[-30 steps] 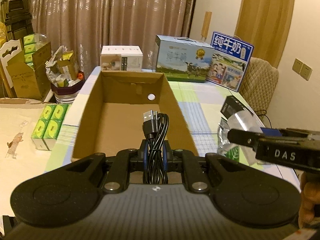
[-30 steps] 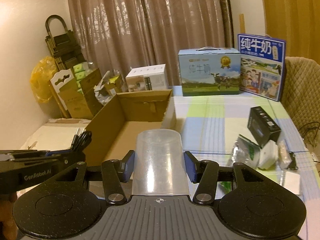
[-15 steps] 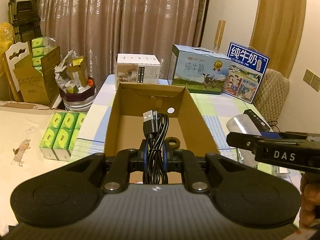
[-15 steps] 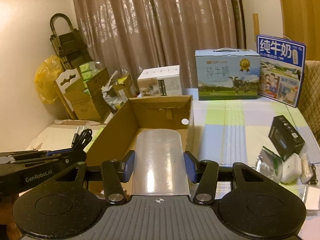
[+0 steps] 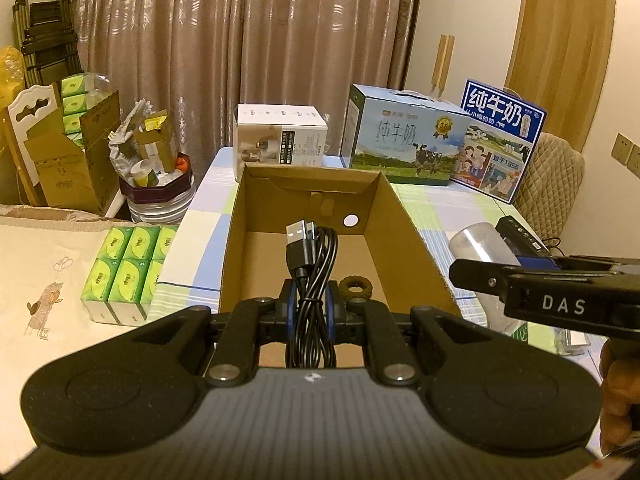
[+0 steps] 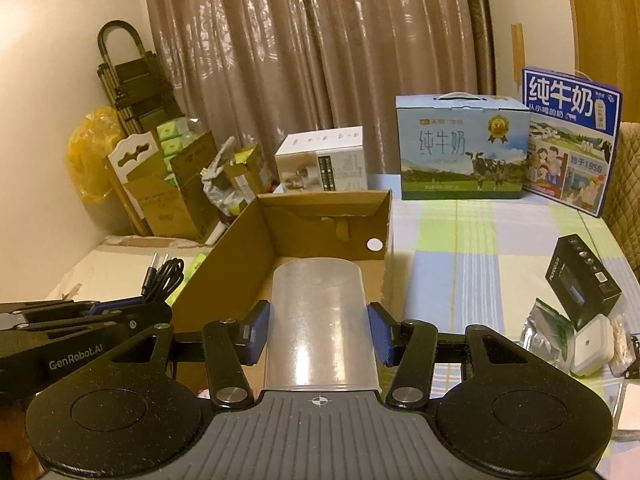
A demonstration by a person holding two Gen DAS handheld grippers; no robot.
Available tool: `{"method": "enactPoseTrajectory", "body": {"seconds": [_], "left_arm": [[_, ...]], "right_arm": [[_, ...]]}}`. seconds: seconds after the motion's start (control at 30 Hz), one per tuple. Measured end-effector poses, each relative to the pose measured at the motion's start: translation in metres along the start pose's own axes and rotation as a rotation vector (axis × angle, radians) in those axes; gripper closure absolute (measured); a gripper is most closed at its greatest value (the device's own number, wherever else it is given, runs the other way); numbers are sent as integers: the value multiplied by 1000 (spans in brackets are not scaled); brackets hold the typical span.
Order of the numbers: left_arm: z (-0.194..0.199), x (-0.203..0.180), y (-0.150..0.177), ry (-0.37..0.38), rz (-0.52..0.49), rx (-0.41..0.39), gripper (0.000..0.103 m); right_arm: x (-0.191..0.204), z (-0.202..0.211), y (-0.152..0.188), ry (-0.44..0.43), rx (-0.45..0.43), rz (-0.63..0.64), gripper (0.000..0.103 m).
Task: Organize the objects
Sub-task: 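Open the left tool to drop the black cable into the box, then open the right tool to drop the clear cup into the box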
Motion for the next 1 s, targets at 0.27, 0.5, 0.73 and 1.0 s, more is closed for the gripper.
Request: {"method": "enactPoseTrajectory", "body": {"seconds": [0.27, 0.5, 0.73, 1.0], "left_arm": [[-12, 4, -9, -10, -18, 2, 79], [-5, 10, -11, -27, -8, -14, 79], [-4, 10, -4, -26, 2, 3, 79], [-2, 11, -1, -29, 3, 9, 79]], "right_arm": [[-6, 0, -2, 7, -2, -17, 54], [-6, 2, -3, 4, -2, -28, 54], [-2, 2, -3, -6, 4, -29, 54], [4, -1, -3, -11, 8, -21, 54]]}}
Point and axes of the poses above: each gripper's, at about its wrist camera, not at the fingertips, and z roughly against the way its jaws point, x to its left, y to its underside, the point moved 8 cm from there along -z, roughly the way its jaws point, and after that the axes turned 11 degrees about y, right-handed, at the moved point
